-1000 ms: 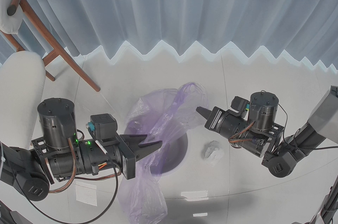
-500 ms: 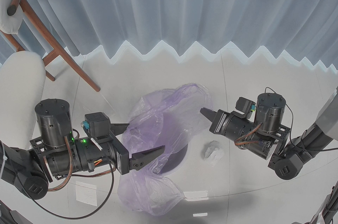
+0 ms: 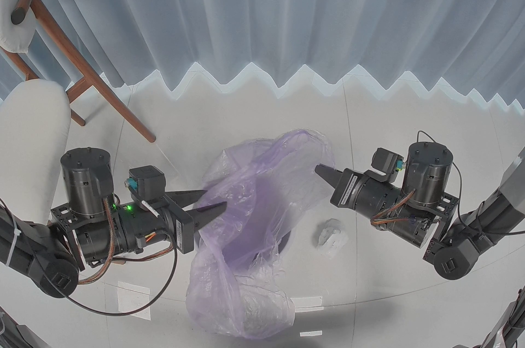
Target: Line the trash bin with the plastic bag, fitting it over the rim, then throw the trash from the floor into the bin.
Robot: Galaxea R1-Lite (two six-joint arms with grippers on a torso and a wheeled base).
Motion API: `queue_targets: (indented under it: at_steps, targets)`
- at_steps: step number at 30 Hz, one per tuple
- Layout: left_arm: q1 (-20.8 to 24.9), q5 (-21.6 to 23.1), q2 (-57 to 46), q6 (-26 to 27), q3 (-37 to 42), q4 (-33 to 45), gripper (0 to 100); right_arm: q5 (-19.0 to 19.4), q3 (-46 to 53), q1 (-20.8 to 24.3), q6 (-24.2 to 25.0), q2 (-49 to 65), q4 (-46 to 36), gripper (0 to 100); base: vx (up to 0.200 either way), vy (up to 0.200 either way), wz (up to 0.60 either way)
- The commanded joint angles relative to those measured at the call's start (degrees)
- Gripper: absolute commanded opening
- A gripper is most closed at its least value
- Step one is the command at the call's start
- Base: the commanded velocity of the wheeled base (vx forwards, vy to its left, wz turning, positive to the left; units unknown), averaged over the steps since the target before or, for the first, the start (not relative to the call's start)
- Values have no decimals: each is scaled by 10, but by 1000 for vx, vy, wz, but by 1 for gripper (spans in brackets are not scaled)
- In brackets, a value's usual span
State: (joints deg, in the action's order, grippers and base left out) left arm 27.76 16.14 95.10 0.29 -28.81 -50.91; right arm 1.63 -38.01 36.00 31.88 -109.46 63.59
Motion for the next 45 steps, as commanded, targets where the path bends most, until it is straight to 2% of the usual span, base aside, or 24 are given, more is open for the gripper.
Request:
queue_targets:
  at_steps: [1,5,8,13,16,19,23,27,29,32,45]
  targets:
    - [-20,-2,18,2,-2,-1,0,1,0,-5,-3,7,0,0,0,0,0]
    - [-42,-1,18,6,-12,-2,0,5,0,-20,-17,6,0,0,0,0,0]
    - [-78,6,16,0,-41,0,0,16,1,-42,-60,-1,0,0,0,0,0]
    - [-109,6,21,-4,-67,6,0,29,-10,-80,-86,-15,0,0,0,0,0]
    - [-116,6,37,-33,-93,6,0,35,-24,-100,-94,-22,1,0,0,0,0]
    - [-112,7,51,-111,-128,7,0,35,-44,-119,-96,-32,1,0,0,0,0]
    - [-115,17,91,-122,-145,0,0,35,-65,-127,-96,-64,4,0,0,0,0]
    - [-121,17,127,-122,-166,-2,0,34,-90,-124,-92,-130,70,0,0,0,0]
    - [-128,16,142,-122,-178,-2,0,33,-98,-123,-96,-177,151,0,0,0,0]
    - [-139,13,163,-122,-196,-2,0,32,-128,-122,-98,-240,227,0,0,0,0]
    - [-169,11,250,-140,-279,-2,0,30,-197,-126,-96,-305,242,0,0,0,0]
